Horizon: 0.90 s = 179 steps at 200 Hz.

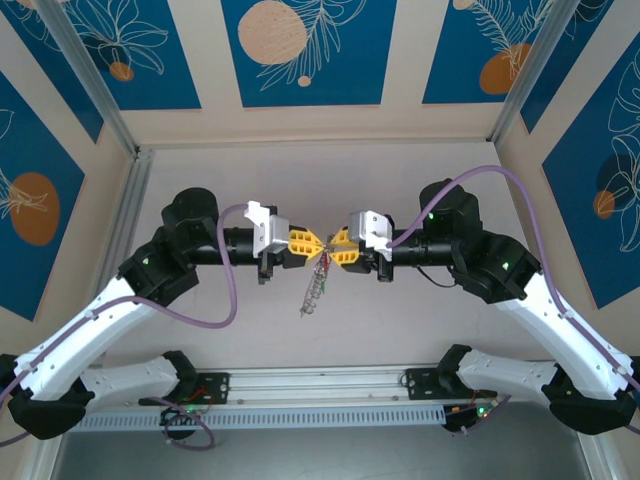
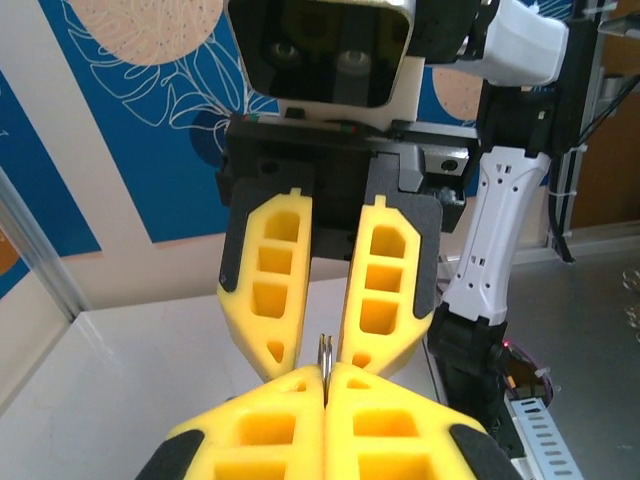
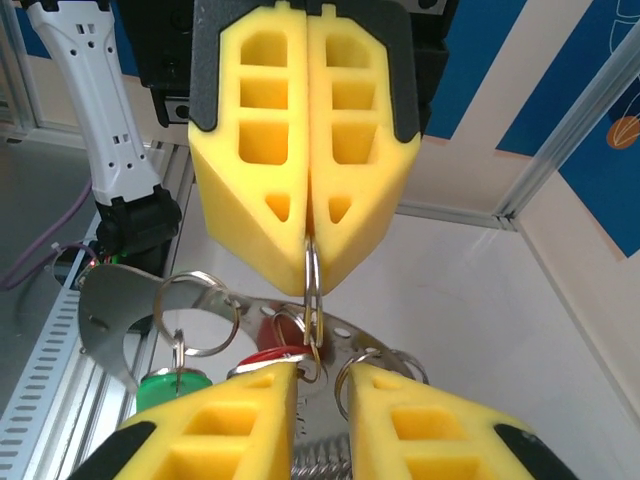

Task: Put the keys on the keyring

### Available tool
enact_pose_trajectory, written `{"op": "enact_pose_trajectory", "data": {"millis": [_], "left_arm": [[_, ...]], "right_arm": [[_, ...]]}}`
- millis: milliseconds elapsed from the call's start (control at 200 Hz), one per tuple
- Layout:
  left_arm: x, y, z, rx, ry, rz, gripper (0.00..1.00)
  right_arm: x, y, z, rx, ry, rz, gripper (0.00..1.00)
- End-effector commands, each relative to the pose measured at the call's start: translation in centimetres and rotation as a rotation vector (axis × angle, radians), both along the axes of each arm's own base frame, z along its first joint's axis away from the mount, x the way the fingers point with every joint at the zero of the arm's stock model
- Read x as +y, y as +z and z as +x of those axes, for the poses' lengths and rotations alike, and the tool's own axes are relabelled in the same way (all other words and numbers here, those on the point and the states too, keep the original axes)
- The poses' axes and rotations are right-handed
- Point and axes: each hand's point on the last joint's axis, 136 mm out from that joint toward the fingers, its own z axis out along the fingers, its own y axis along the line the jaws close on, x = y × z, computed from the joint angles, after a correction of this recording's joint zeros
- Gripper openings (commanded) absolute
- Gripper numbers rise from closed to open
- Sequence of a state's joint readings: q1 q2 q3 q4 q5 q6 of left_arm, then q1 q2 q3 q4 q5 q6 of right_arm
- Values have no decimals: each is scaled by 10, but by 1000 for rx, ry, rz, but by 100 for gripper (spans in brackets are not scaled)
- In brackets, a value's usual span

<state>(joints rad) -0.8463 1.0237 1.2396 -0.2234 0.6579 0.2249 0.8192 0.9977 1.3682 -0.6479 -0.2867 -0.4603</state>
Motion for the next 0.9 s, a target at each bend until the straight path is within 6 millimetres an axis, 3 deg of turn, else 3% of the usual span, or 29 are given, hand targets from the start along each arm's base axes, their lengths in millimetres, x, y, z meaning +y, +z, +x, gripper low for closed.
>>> {"op": "enact_pose_trajectory", "data": {"millis": [0,305,540,720,890], "left_arm": [[1,21,-6,-31,-39,-87,0],[-1,29,-3,-14,-70,-175,0],[-3,35,-1,43,-126,-296,0],[-4,39,0,68,-157,-339,0],[-4,40,6,83,-137,-341,0]], "right_arm": [[1,3,-6,13,30,29,17],[4,2,-7,21,47,36,5],[7,6,-11,23,81,63,3],[7,11,-12,16,89,83,6],[3,14,-9,6,59,98,24]]}}
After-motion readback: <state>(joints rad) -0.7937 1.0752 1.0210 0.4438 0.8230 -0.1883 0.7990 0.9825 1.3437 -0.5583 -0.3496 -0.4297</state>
